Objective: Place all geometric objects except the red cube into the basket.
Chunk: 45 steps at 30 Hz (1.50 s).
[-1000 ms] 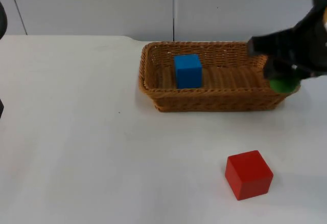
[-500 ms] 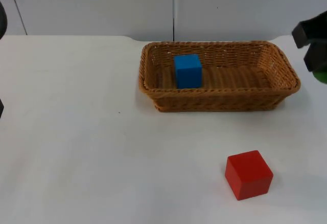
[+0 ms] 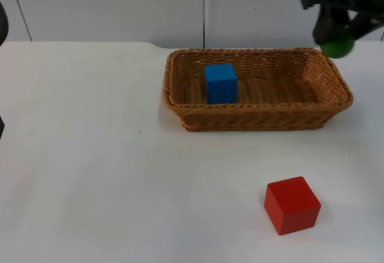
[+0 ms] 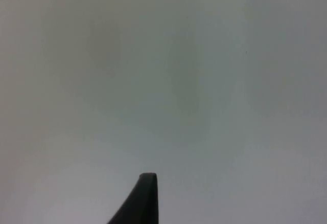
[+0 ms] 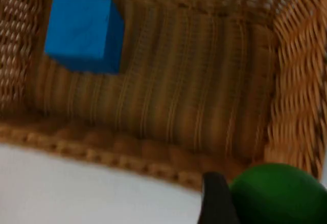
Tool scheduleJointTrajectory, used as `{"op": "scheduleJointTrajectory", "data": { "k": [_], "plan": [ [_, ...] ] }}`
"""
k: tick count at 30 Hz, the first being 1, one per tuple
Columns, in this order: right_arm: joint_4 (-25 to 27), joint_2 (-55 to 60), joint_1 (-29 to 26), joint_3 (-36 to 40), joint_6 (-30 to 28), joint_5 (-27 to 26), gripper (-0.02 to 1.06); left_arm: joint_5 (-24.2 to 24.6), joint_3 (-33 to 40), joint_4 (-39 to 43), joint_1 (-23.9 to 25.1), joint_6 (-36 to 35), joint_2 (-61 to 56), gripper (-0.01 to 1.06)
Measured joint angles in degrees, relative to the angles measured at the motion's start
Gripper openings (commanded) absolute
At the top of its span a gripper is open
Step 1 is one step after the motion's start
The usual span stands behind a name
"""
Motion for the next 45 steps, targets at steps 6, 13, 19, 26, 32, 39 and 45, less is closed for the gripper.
{"op": "scheduleJointTrajectory", "data": {
  "k": [6, 13, 19, 26, 32, 39, 45],
  "plan": [
    [0.49, 10.07, -0.15, -11.24, -1.31, 0.82, 0.00, 0.00, 0.00, -0.27, 0.00, 0.00, 0.00, 1.05],
    [0.49, 22.61, -0.25, -22.28, -1.49, 0.05, 0.00, 0.00, 0.00, -0.90, 0.00, 0.00, 0.00, 1.05],
    [1.01, 26.31, -0.25, -23.52, -1.49, -1.04, 0.25, -0.10, 0.00, -1.11, 0.00, 0.00, 0.00, 1.05],
    [1.01, 27.07, -0.25, -23.52, -1.49, -0.28, 0.98, -0.10, 0.00, -1.26, 0.00, 0.00, 0.00, 1.05],
    [1.01, 25.51, -0.25, -23.63, -1.49, 0.56, 1.05, -0.10, 0.00, -1.26, 0.00, 0.00, 0.00, 1.05],
    [1.01, 12.98, -0.25, -23.63, -2.24, 6.63, 1.05, -0.10, 0.00, -1.26, 0.00, 0.00, 0.00, 1.05],
    [1.01, 0.75, 0.11, -22.32, -4.53, 12.27, 1.05, 0.00, 0.00, -1.26, 0.00, 0.57, -0.57, 1.05]
  ]
}}
